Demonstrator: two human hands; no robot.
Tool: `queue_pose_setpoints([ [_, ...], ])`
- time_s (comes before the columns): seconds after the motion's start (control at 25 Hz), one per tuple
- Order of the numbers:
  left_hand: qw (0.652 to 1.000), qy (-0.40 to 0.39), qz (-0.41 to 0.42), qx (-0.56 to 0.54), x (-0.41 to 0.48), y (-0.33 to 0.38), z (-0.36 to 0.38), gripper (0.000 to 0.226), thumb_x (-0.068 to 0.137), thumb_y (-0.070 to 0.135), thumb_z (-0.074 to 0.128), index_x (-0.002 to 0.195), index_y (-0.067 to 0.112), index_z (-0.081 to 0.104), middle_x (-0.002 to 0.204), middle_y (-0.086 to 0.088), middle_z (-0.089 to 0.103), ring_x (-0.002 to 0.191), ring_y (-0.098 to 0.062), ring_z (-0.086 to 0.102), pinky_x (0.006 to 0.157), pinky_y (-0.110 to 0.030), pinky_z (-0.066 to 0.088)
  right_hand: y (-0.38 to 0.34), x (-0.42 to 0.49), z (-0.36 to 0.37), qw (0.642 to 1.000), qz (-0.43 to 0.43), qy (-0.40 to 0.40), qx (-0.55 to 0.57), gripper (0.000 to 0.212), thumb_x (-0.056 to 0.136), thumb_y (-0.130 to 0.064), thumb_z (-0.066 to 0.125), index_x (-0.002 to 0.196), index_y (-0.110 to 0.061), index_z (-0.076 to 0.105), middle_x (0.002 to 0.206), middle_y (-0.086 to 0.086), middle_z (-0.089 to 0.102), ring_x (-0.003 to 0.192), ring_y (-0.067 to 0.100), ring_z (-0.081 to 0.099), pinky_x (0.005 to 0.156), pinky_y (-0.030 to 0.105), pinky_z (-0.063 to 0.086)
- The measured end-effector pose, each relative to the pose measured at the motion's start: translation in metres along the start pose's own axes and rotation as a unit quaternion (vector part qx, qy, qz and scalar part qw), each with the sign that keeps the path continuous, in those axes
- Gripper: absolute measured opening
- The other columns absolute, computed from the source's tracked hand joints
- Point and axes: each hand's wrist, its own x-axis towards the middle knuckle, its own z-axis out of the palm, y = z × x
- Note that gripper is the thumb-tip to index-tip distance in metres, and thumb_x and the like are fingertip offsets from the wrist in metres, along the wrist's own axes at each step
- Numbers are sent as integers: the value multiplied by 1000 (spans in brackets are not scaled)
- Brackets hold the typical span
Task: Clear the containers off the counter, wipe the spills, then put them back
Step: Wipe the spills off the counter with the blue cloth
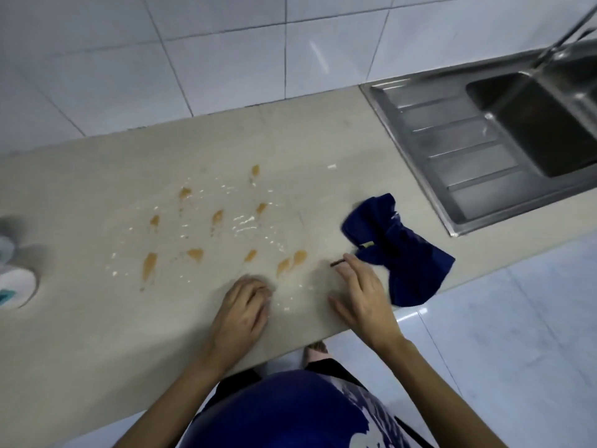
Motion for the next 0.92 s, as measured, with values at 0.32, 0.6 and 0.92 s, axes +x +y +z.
queue_pose_setpoints([
  [0.32,1000,-14,-10,23,39,36,30,31,93,22,46,114,8,65,118,-7,62,121,-18,46,116,-34,26,147,37,-37,985,61,-86,-137,80,81,-73,34,150,-35,16,158,18,13,147,35,11,117,56,10],
  [0.6,987,25,-156,-1,-24,15,14,32,93,23,44,115,9,62,120,-6,59,115,-22,53,107,-41,37,96,41,-3,993,-16,-83,-76,56,97,-50,19,150,-29,17,157,12,24,148,28,10,119,48,3],
  [0.92,966,116,-229,36,-90,-42,-47,25,91,15,46,104,3,64,120,-13,56,115,-26,48,108,-44,34,-122,50,114,951,-269,-134,-66,51,96,-44,36,145,-31,32,158,7,24,146,35,15,118,56,12],
])
